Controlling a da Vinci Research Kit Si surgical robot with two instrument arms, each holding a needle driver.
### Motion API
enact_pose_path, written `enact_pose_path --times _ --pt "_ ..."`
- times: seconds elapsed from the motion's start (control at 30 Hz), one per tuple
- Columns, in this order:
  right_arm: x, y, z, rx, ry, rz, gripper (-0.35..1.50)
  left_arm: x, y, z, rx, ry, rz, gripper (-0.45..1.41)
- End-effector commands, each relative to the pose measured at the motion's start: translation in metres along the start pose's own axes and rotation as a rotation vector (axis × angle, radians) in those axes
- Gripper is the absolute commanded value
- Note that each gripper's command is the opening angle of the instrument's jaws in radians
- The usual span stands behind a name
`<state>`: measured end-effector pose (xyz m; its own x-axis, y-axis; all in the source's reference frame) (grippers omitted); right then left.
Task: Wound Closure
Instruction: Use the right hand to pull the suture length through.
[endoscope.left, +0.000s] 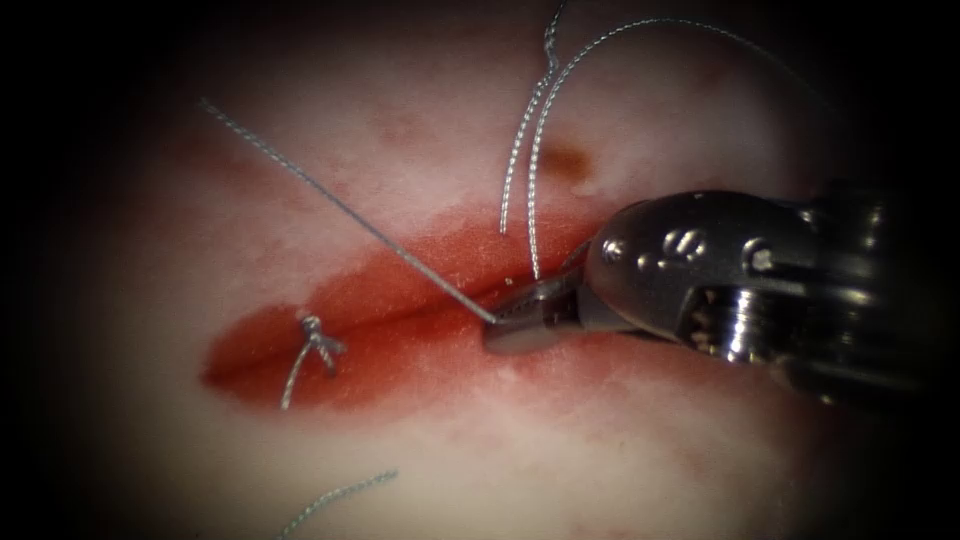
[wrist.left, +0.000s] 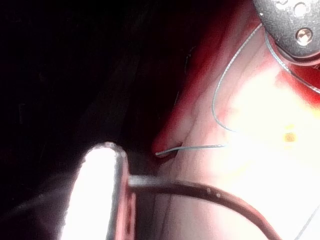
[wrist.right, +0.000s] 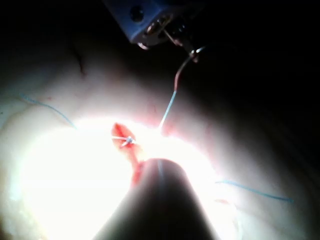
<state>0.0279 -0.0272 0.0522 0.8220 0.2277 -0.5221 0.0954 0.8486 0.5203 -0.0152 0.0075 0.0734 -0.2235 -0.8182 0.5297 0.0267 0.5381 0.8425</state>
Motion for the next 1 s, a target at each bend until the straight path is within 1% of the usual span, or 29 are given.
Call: enact_pose_path --times 0.03,0.1,0.17,0.3,0.4,0.5,0.57,0.63,0.7,0.73,0.77,0.8,0.83,0.87,0.9,0.93,1.0 --pt "0.0011 0.0001 -0.0003 0.056 -0.016 0.031 -0.35 -0.0012 0.0005 0.0002 -0.010 -0.006 0.002 -0.45" --pt "0.0007 -0.0006 -0.0006 0.163 -0.046 0.145 -0.35 -0.0013 0.0009 -0.0002 -0.034 0.009 0.040 -0.45" --pt "0.0004 -0.0013 -0.0010 0.226 -0.080 0.254 -0.35 -0.0014 0.0012 -0.0006 -0.059 0.036 0.062 -0.45" --pt "0.0001 -0.0029 -0.0020 0.289 -0.136 0.385 -0.35 -0.0012 0.0021 -0.0014 -0.117 0.080 0.103 -0.45" --pt "0.0004 -0.0041 -0.0027 0.345 -0.135 0.421 -0.35 -0.0007 0.0029 -0.0017 -0.148 0.115 0.145 -0.45" --pt "0.0017 -0.0041 -0.0036 0.336 -0.070 0.421 -0.35 0.0004 0.0035 -0.0018 -0.180 0.172 0.180 -0.45" --pt "0.0035 -0.0033 -0.0046 0.347 -0.014 0.431 -0.35 0.0016 0.0038 -0.0014 -0.200 0.202 0.200 -0.45" --pt "0.0046 -0.0030 -0.0056 0.343 0.036 0.447 -0.35 0.0024 0.0039 -0.0010 -0.182 0.210 0.204 -0.45" --pt "0.0054 -0.0027 -0.0066 0.318 0.071 0.461 -0.35 0.0027 0.0038 -0.0007 -0.175 0.213 0.205 -0.45" --pt "0.0065 -0.0022 -0.0081 0.281 0.106 0.454 -0.35 0.0030 0.0036 -0.0003 -0.167 0.216 0.210 -0.45" --pt "0.0069 -0.0020 -0.0088 0.263 0.121 0.446 -0.35 0.0030 0.0035 -0.0002 -0.163 0.218 0.210 -0.45" --pt "0.0079 -0.0016 -0.0104 0.210 0.164 0.419 -0.35 0.0032 0.0033 0.0002 -0.151 0.223 0.195 -0.45" --pt "0.0083 -0.0014 -0.0110 0.194 0.180 0.410 -0.35 0.0033 0.0032 0.0004 -0.145 0.226 0.188 -0.45" --pt "0.0088 -0.0012 -0.0118 0.159 0.204 0.401 -0.35 0.0035 0.0031 0.0007 -0.143 0.228 0.153 -0.01" --pt "0.0092 -0.0011 -0.0124 0.140 0.220 0.397 -0.35 0.0037 0.0029 0.0009 -0.136 0.232 0.128 0.49" --pt "0.0094 -0.0010 -0.0129 0.124 0.231 0.391 -0.35 0.0040 0.0028 0.0011 -0.118 0.242 0.103 0.73" --pt "0.0102 -0.0006 -0.0144 0.066 0.269 0.374 -0.35 0.0045 0.0021 0.0017 -0.075 0.263 0.094 0.78"
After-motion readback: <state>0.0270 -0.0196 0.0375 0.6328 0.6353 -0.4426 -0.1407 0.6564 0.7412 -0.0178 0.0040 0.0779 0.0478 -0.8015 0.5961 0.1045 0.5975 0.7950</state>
